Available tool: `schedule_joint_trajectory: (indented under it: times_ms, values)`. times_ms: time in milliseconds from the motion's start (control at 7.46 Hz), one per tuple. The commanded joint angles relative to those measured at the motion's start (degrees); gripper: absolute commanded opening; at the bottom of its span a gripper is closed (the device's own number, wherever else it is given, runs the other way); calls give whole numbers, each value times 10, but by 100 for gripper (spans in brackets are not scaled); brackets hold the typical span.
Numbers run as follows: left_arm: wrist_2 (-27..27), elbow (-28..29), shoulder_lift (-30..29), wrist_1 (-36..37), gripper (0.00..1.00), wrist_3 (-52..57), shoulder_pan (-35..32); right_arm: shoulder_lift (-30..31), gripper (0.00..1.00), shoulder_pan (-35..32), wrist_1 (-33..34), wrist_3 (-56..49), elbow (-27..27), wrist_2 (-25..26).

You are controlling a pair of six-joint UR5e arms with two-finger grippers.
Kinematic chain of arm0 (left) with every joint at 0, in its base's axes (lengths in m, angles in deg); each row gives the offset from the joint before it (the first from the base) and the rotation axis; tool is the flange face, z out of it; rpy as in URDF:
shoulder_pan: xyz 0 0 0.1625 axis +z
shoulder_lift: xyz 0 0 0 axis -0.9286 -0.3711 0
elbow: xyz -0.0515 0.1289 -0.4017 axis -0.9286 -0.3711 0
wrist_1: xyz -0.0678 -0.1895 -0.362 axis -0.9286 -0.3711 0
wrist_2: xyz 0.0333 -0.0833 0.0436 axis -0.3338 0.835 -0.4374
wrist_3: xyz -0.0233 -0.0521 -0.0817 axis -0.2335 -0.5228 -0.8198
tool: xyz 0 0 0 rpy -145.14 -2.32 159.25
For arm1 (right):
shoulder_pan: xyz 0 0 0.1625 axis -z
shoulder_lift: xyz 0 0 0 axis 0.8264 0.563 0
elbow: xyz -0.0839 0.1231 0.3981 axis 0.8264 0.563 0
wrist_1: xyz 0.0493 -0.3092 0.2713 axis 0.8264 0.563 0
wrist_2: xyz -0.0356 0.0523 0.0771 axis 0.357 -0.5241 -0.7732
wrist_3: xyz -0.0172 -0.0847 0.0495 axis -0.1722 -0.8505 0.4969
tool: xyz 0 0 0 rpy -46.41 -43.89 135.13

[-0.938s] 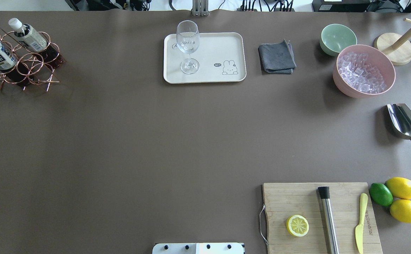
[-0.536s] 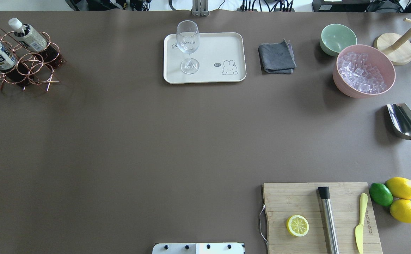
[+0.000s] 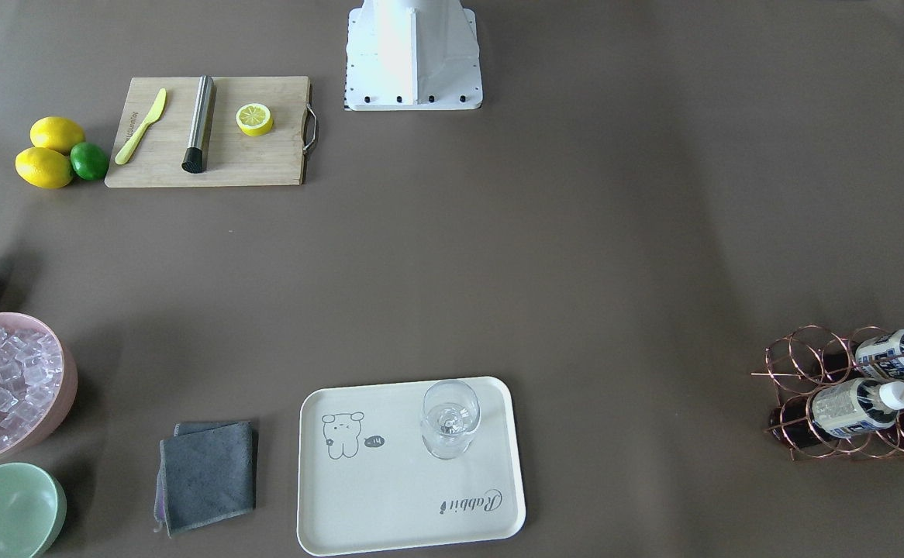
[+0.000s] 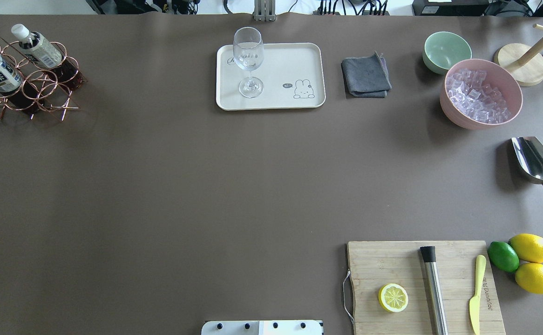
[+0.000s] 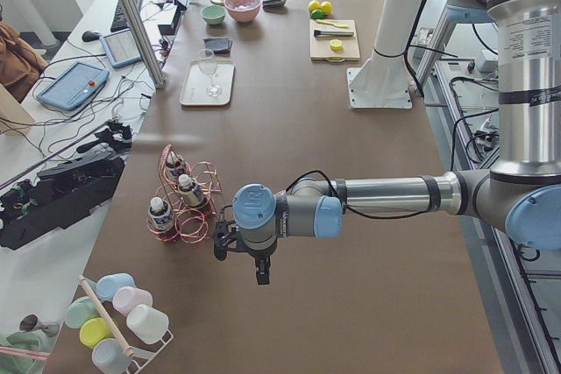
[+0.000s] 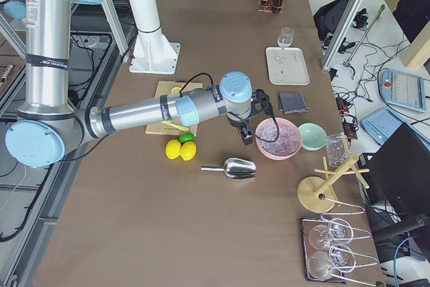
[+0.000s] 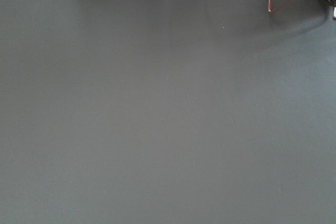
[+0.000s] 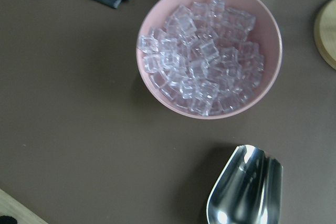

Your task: Take tea from basket to plate

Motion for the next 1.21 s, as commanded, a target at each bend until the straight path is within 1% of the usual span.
schedule_joint_trajectory:
  times_ms: [0,134,268,402,536,670,804,938,1072]
  values:
    - [1,7,-19,0,99,-166,2,-73,100,92,-151,1,-6,-57]
    - [1,17,-50,-1,99,-314,6,-103,100,128,-189,13,2,-57]
    - [1,16,-69,-1,99,-426,13,-125,100,160,-212,22,-1,-51]
    - [-1,14,-80,-1,99,-532,15,-175,100,180,-216,28,29,-40]
    - [-1,16,-102,-5,99,-660,15,-251,100,196,-224,31,60,-39]
    - [-1,18,-143,7,99,-740,10,-297,100,224,-226,43,69,-36]
    - [-1,19,-184,63,99,-781,10,-323,100,236,-228,98,66,-34]
    - [-4,47,-257,157,99,-793,11,-342,100,255,-270,170,71,-26]
    - [-4,70,-313,222,99,-793,-13,-350,100,293,-314,174,85,27]
